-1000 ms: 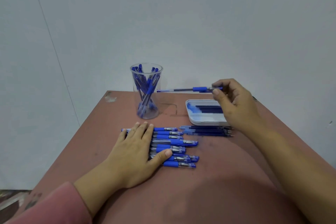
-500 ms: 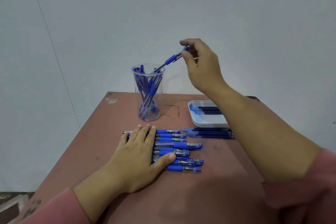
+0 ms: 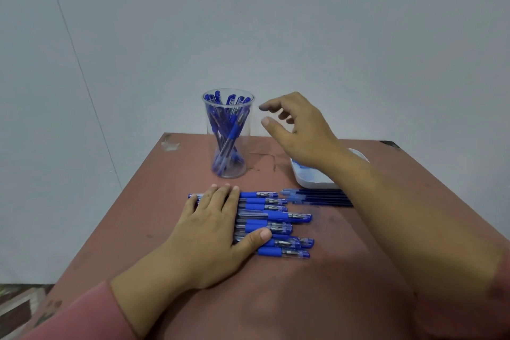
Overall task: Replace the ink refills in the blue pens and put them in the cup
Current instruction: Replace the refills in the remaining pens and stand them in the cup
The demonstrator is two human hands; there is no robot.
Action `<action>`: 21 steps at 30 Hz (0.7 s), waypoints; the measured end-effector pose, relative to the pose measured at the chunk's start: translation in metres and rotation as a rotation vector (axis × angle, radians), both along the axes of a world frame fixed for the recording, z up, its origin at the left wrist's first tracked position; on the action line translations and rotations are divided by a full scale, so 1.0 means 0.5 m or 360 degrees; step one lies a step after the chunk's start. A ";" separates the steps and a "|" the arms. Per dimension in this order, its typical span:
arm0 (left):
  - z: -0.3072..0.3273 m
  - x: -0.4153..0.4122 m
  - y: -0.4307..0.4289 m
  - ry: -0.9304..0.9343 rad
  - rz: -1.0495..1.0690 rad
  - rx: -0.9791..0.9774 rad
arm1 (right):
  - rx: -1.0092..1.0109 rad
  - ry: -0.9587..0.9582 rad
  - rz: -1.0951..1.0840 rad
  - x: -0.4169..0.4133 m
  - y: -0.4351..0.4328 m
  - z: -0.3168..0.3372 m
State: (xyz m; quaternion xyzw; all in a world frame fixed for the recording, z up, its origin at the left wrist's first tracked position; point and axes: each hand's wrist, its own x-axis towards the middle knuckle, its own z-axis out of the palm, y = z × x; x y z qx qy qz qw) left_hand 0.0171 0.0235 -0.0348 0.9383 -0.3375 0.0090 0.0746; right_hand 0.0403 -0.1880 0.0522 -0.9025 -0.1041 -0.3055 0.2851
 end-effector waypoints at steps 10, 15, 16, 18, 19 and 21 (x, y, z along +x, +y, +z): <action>0.005 -0.004 -0.003 -0.0004 0.0010 0.0001 | -0.0512 0.0588 0.0125 -0.166 -0.074 -0.095; 0.008 -0.004 -0.003 0.0003 0.0015 -0.0013 | -0.0438 0.0618 0.0124 -0.184 -0.081 -0.100; 0.008 -0.005 -0.004 0.0001 0.0015 -0.0010 | -0.0448 0.0656 0.0120 -0.184 -0.080 -0.098; 0.008 -0.006 -0.003 -0.0005 0.0016 -0.0004 | -0.0482 0.0725 0.0106 -0.186 -0.077 -0.098; 0.007 -0.006 -0.003 -0.0005 0.0016 -0.0007 | -0.0489 0.0740 0.0100 -0.186 -0.075 -0.098; 0.006 -0.006 -0.002 0.0007 0.0015 -0.0022 | -0.0494 0.0732 0.0095 -0.186 -0.072 -0.101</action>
